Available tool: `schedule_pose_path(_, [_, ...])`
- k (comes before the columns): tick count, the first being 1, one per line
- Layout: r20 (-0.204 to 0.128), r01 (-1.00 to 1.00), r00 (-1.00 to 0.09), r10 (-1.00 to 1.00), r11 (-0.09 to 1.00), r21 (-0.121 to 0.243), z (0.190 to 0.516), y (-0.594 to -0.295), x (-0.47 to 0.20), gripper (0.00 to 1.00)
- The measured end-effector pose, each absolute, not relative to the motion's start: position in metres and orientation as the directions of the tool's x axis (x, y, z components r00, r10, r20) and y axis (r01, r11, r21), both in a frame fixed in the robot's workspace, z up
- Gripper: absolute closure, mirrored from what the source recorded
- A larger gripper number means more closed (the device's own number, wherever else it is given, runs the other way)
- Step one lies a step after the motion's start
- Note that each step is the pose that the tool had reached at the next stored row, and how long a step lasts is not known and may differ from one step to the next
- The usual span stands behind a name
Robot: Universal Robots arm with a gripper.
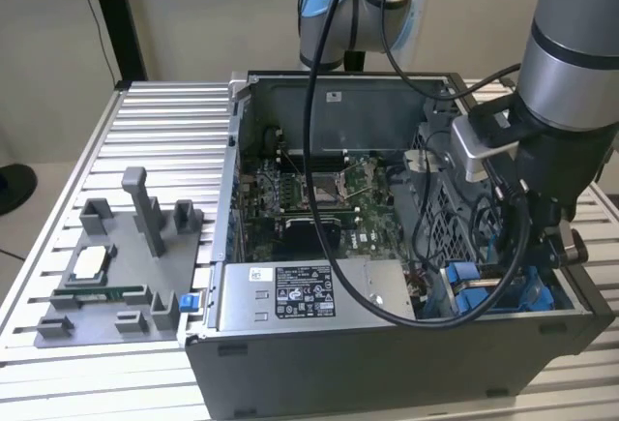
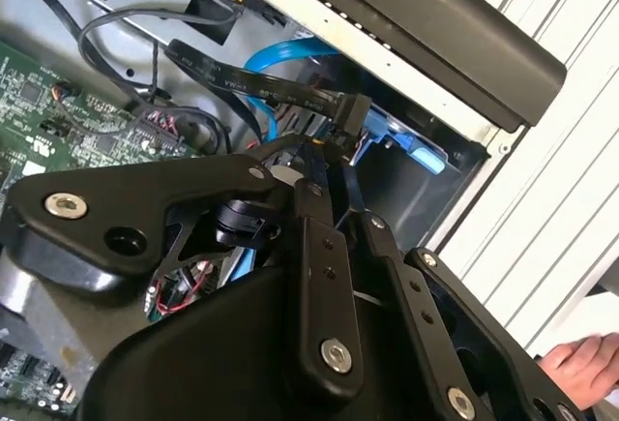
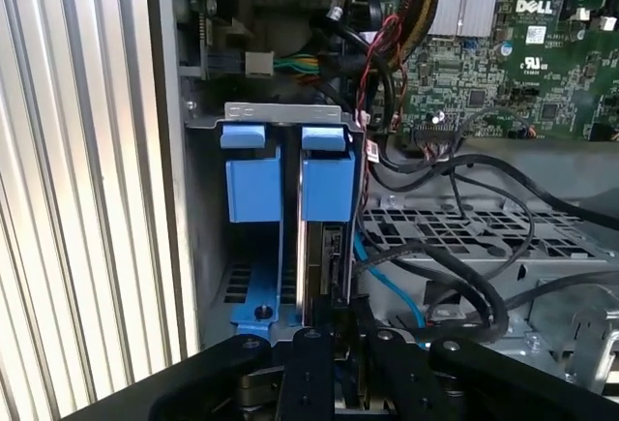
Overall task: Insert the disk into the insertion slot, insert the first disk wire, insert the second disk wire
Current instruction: 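Insert the first disk wire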
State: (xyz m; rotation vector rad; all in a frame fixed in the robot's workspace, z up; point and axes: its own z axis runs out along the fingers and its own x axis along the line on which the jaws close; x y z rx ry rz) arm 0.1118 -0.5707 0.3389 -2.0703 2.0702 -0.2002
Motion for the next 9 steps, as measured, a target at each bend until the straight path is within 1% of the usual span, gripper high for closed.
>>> schedule_pose_path(9, [-0.050, -0.970, 0.006, -0.999, 0.006, -0.242, 0.3369, -0.5707, 0.1121, 1.00])
